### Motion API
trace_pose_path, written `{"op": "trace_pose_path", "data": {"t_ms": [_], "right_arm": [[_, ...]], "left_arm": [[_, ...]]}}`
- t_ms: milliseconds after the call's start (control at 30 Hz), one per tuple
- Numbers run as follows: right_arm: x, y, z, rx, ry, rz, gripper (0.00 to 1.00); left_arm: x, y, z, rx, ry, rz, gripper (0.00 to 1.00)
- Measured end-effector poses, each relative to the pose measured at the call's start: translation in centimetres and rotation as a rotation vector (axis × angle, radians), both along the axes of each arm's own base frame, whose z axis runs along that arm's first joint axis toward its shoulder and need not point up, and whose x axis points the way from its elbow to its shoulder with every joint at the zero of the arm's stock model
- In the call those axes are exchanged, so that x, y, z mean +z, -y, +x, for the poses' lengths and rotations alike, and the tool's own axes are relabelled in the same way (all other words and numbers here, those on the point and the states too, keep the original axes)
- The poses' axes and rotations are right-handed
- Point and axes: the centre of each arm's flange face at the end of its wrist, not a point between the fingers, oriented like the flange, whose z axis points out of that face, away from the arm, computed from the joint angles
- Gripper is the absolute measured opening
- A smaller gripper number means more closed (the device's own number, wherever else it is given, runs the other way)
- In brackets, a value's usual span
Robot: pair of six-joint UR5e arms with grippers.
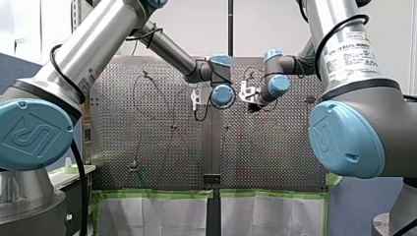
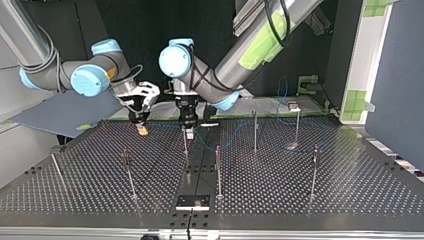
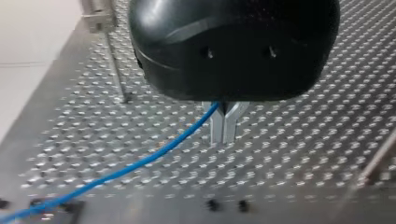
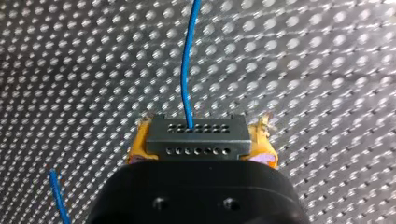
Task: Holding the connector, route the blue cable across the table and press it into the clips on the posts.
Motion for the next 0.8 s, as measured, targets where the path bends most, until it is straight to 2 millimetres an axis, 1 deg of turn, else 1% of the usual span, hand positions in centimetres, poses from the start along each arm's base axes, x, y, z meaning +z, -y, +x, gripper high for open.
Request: {"op": "trace_pose_path", "data": {"t_ms": [133, 267, 533, 633, 800], "right_arm": [[-0.9, 0.1, -0.6, -0.001, -0.02, -0.006, 0.0], [-2.5, 0.2, -0.8, 0.01, -0.046, 0.003, 0.0], [-6.8, 0.5, -0.6, 0.057, -0.088, 0.054, 0.0], [-7.4, 0.9, -0.9, 0.058, -0.085, 0.059, 0.0], [-7.6, 1.5, -1.3, 0.06, -0.072, 0.049, 0.0]], "left_arm": [[-3.2, 0.0, -0.2, -0.002, -0.024, -0.007, 0.0], [-5.7, -0.3, -0.6, -0.005, -0.039, -0.004, 0.0], [-8.6, -1.0, -1.8, -0.017, -0.043, -0.002, 0.0], [-9.4, -1.2, -2.2, -0.035, -0.042, -0.002, 0.0], [-10.9, -1.4, -2.9, -0.07, -0.046, -0.001, 0.0]]}}
